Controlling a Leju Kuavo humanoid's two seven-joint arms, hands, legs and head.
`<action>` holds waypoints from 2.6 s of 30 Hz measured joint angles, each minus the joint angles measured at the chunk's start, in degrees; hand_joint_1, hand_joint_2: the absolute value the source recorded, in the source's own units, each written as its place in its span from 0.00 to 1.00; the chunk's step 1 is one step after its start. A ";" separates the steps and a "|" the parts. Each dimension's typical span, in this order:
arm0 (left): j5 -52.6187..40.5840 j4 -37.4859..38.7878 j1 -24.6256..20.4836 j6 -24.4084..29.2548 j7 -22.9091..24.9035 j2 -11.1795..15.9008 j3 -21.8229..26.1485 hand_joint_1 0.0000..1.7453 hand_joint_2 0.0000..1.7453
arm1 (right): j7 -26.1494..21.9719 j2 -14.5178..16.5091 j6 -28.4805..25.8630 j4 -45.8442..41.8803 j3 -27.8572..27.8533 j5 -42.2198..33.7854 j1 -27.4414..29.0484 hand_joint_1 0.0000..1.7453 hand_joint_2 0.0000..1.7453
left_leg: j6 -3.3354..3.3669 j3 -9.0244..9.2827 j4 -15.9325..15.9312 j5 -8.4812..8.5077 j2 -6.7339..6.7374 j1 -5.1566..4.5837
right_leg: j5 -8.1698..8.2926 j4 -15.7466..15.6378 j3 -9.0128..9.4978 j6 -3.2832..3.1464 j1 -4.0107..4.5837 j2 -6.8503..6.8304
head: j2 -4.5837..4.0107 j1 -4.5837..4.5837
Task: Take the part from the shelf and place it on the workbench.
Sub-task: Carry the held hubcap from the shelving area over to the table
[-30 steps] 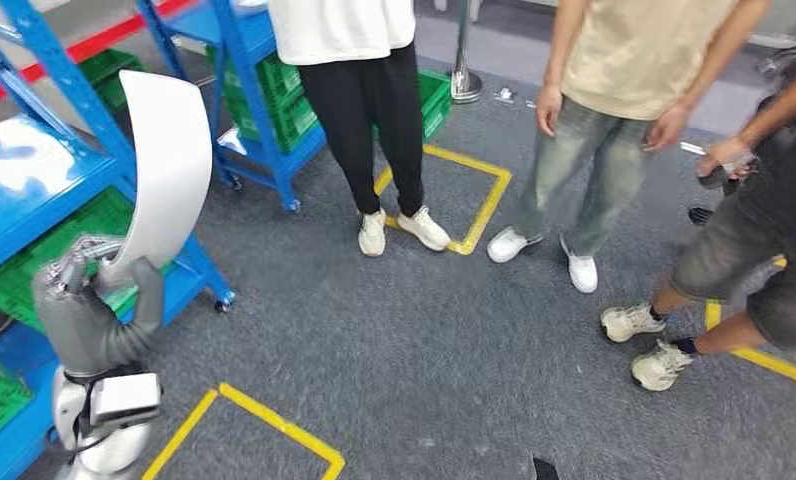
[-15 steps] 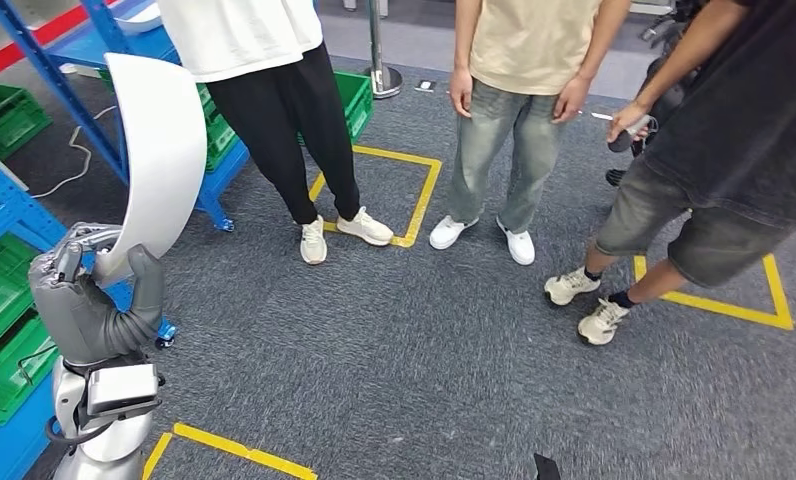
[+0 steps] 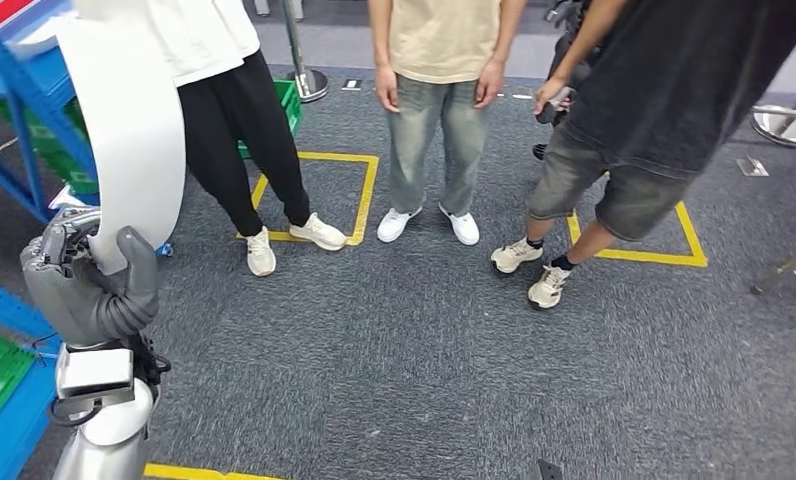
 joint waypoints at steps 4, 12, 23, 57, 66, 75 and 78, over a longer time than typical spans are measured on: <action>1.41 0.96 -1.82 1.11 0.00 0.18 -1.39 1.00 1.00 | -0.15 -0.02 -0.40 0.00 -0.72 -0.22 0.17 0.00 0.00 | -1.29 -0.25 1.34 -1.51 -1.08 0.35 | 0.63 -0.28 -0.29 -1.44 -0.15 2.57 | 0.00 -0.07; 1.17 2.16 -1.85 2.76 -0.02 1.10 -2.56 1.00 1.00 | 0.25 -0.02 -0.47 0.00 -0.86 -0.01 0.26 0.00 0.00 | -1.72 -4.14 8.57 -2.53 -7.41 1.14 | 1.16 -0.27 -0.60 -1.75 -0.47 8.86 | 0.00 -0.13; 2.10 2.86 -2.27 2.35 -0.03 1.10 -2.81 1.00 1.00 | 0.65 -0.04 -0.28 0.02 -0.90 -0.02 0.19 0.00 0.00 | 1.41 -0.95 -0.01 0.78 -5.53 0.59 | -4.79 13.11 -8.16 0.98 -0.19 5.14 | 0.00 0.32; -6.00 5.13 -0.75 -5.73 3.88 -2.83 4.84 1.00 1.00 | 2.54 -1.07 2.63 0.02 -0.87 2.14 -0.04 0.00 0.00 | 1.59 -1.41 0.16 0.98 -2.66 0.42 | -3.18 11.35 -5.81 0.38 0.11 4.37 | 0.00 0.50; -7.36 4.69 -2.13 -5.83 4.57 -3.77 4.84 1.00 1.00 | 2.43 -1.05 2.65 0.02 -1.04 1.80 -0.20 0.00 0.00 | -0.61 -2.18 3.38 -1.79 -2.46 0.19 | 0.98 -1.65 1.03 -2.16 0.62 3.61 | 0.00 0.41; -7.81 4.56 -1.78 -5.79 4.80 -3.74 4.89 1.00 1.00 | 2.29 -0.95 2.88 0.02 -1.08 1.99 -0.36 0.00 0.00 | -1.52 -2.68 2.93 0.82 -9.63 1.53 | 0.83 -0.74 0.66 -1.33 -0.07 10.41 | 0.00 0.38; -8.03 4.37 -1.49 -5.86 4.91 -3.79 4.91 1.00 1.00 | 2.21 -0.95 2.91 0.02 -1.08 2.12 -0.22 0.00 0.00 | -0.49 -1.79 0.89 0.95 -10.06 1.36 | 1.32 -0.86 -0.18 -0.02 -0.40 12.35 | 0.00 0.37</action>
